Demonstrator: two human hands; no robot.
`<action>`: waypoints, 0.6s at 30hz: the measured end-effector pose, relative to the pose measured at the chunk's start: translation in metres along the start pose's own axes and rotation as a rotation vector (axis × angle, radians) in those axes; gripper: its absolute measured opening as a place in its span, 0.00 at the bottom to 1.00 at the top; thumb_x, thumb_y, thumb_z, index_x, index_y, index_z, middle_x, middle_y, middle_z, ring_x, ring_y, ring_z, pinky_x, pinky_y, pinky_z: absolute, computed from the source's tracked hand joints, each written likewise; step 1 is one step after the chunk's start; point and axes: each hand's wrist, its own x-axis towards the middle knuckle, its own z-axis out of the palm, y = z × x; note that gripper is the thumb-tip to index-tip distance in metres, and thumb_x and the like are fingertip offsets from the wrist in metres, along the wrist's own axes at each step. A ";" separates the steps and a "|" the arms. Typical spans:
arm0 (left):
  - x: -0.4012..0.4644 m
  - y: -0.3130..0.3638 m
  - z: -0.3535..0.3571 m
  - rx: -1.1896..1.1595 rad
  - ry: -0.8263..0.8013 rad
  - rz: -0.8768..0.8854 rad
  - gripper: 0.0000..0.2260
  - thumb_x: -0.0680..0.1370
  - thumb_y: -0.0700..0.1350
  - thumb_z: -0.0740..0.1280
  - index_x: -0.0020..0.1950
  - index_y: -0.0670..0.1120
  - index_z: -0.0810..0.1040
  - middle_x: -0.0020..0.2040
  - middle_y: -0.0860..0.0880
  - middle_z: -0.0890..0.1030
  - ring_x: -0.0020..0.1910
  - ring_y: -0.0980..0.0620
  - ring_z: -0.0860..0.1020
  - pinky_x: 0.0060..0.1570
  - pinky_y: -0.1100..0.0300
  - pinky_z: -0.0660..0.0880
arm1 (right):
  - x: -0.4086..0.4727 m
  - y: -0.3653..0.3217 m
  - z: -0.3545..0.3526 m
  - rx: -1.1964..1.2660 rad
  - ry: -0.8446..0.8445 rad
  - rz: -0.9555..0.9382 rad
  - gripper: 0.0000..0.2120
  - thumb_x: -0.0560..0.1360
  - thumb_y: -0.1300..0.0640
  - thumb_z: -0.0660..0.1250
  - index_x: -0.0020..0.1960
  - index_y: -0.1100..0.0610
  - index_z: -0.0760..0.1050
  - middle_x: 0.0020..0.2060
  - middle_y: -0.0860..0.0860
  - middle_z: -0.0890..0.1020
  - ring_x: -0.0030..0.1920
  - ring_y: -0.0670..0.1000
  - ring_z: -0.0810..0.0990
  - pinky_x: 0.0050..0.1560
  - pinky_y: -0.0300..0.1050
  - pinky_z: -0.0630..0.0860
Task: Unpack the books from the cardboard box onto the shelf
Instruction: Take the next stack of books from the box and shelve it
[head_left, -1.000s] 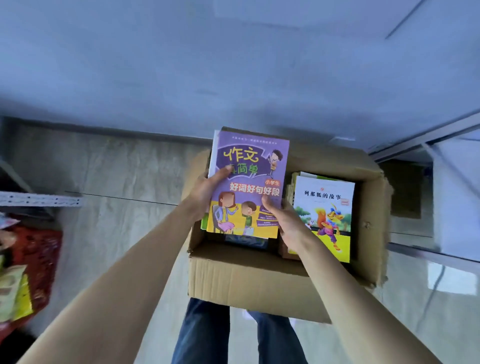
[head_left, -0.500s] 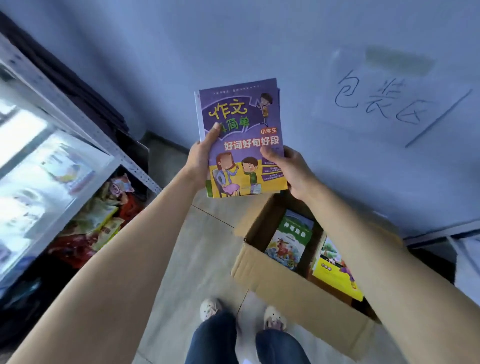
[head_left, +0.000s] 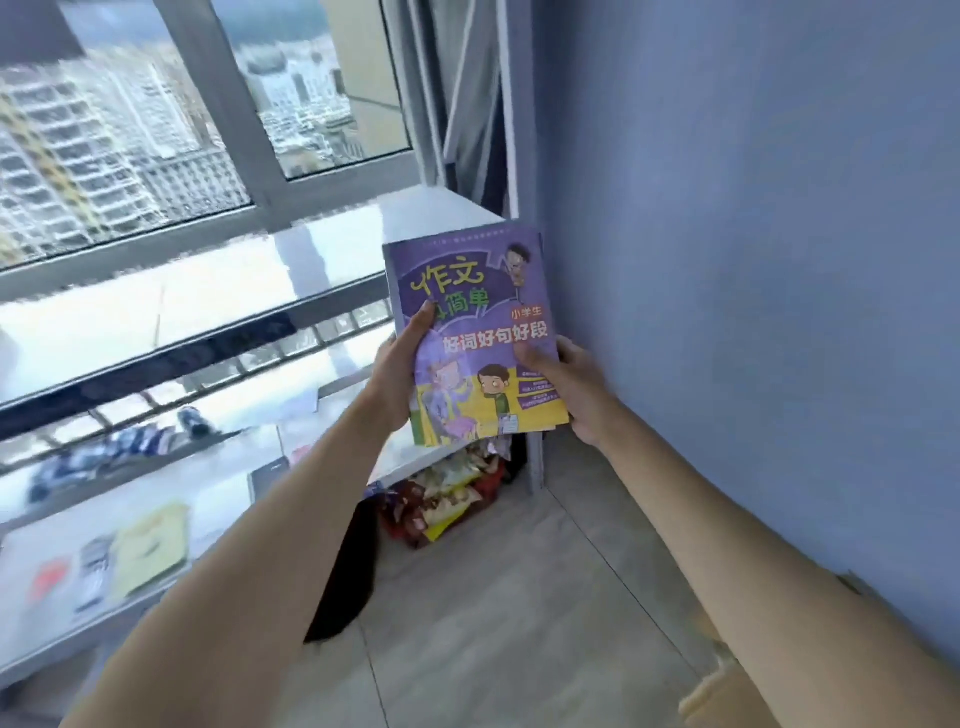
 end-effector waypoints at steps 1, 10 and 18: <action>-0.011 0.013 -0.030 -0.010 0.016 0.019 0.32 0.75 0.60 0.63 0.71 0.39 0.73 0.68 0.34 0.75 0.67 0.35 0.74 0.71 0.39 0.66 | 0.005 -0.001 0.033 -0.002 -0.038 -0.003 0.03 0.73 0.55 0.73 0.46 0.51 0.81 0.41 0.52 0.88 0.39 0.52 0.87 0.40 0.48 0.83; -0.095 0.099 -0.248 -0.002 0.245 0.182 0.34 0.71 0.60 0.66 0.69 0.38 0.74 0.65 0.33 0.77 0.65 0.32 0.75 0.68 0.38 0.69 | 0.044 -0.002 0.283 -0.027 -0.283 -0.023 0.22 0.68 0.51 0.75 0.57 0.62 0.79 0.55 0.66 0.83 0.49 0.63 0.82 0.55 0.65 0.77; -0.090 0.135 -0.412 -0.042 0.322 0.228 0.31 0.72 0.57 0.67 0.68 0.39 0.75 0.56 0.39 0.84 0.47 0.44 0.85 0.49 0.51 0.82 | 0.121 0.034 0.437 -0.083 -0.494 -0.039 0.21 0.77 0.55 0.67 0.66 0.65 0.70 0.58 0.67 0.80 0.57 0.71 0.80 0.59 0.70 0.75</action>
